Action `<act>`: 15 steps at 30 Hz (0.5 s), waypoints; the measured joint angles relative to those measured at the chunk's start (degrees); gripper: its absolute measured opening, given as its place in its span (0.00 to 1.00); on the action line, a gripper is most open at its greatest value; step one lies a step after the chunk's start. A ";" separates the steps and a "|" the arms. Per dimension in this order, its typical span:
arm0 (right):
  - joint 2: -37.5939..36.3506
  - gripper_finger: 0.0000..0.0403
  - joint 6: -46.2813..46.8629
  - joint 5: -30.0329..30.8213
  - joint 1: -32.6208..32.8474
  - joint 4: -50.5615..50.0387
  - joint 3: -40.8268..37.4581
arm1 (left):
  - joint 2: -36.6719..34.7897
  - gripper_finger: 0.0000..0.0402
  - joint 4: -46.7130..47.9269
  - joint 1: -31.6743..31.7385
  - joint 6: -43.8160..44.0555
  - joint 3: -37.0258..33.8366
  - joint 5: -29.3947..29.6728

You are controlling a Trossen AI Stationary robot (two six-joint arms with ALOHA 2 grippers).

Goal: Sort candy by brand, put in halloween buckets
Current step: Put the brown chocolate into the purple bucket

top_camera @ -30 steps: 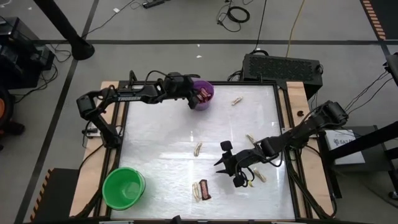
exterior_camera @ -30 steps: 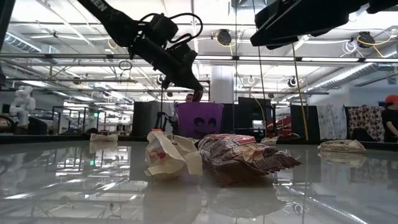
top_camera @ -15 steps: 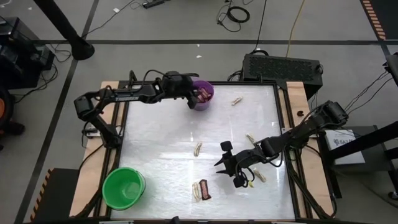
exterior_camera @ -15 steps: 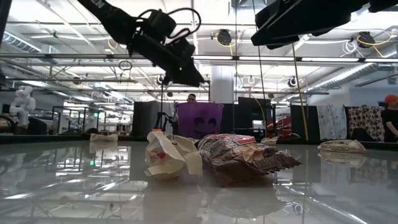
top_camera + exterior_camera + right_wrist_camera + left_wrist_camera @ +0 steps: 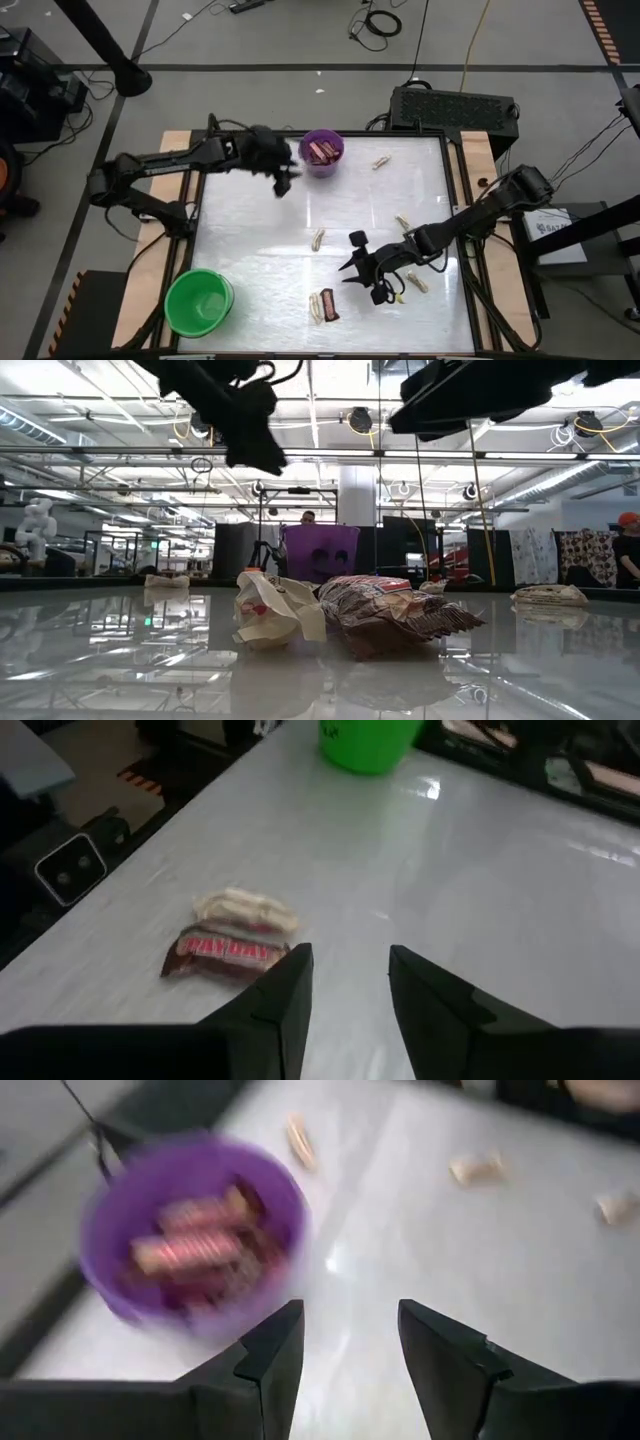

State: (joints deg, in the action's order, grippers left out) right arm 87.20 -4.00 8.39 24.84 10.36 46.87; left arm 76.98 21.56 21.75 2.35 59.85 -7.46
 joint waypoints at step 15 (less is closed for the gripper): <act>20.11 0.32 -8.68 -10.22 4.62 6.24 9.55 | -1.28 0.43 -18.02 -25.44 -1.53 -18.37 2.92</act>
State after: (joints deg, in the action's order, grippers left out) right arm 107.32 -12.68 -1.83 29.46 16.60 56.43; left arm 75.70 3.54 -3.70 0.82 41.48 -4.54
